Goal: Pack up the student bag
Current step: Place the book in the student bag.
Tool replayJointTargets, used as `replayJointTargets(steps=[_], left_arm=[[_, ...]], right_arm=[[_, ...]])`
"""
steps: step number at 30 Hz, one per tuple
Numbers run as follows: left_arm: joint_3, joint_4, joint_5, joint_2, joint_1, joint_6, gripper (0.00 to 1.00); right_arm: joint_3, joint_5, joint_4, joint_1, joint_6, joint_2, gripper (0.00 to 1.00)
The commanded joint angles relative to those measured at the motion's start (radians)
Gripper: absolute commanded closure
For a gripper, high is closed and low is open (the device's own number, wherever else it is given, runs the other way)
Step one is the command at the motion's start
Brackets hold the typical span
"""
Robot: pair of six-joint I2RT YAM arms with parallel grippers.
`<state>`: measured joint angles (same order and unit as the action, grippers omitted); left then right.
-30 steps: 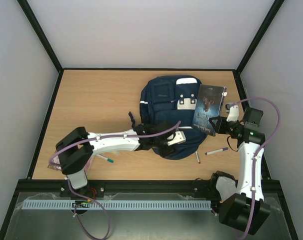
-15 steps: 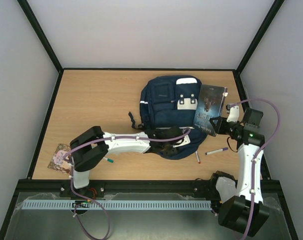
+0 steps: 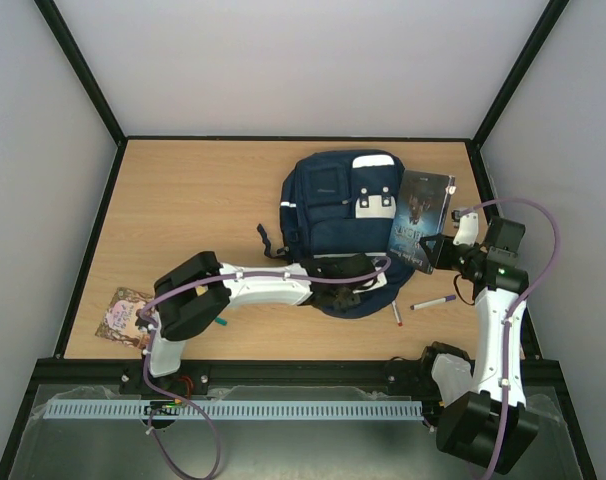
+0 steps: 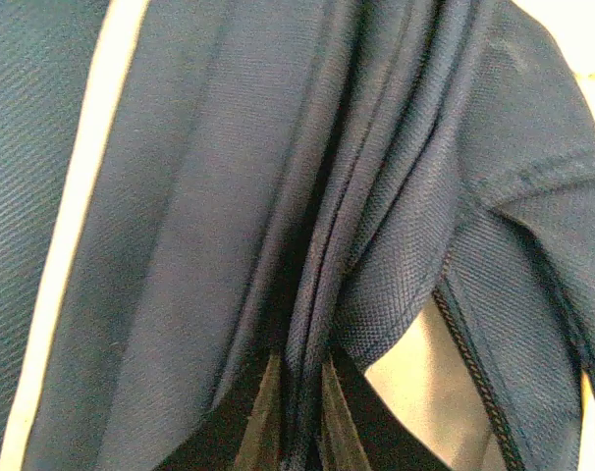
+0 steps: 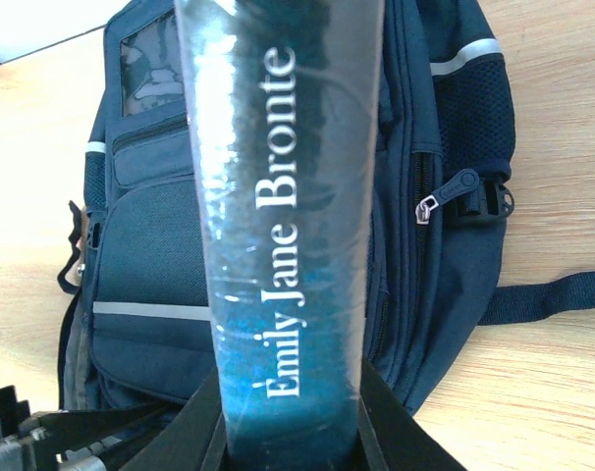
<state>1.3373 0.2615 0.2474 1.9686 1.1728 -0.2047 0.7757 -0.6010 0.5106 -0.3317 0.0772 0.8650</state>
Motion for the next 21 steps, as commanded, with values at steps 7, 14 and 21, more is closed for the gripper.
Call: replayJointTargets(steps=[7,14,21], left_arm=[[0.065,-0.039,0.101,-0.082,-0.132,0.11,0.97],[-0.047,-0.017,0.17,-0.302,-0.198,0.201,0.97],[-0.182,0.036,0.214,-0.492,-0.225,0.287,0.98]], right_arm=[[0.036,0.015,-0.124,0.001,-0.033,-0.011,0.99],[0.076,0.018,-0.125,0.004,-0.065,0.04,0.99],[0.15,0.087,-0.138,0.195,-0.068,0.219,0.99]])
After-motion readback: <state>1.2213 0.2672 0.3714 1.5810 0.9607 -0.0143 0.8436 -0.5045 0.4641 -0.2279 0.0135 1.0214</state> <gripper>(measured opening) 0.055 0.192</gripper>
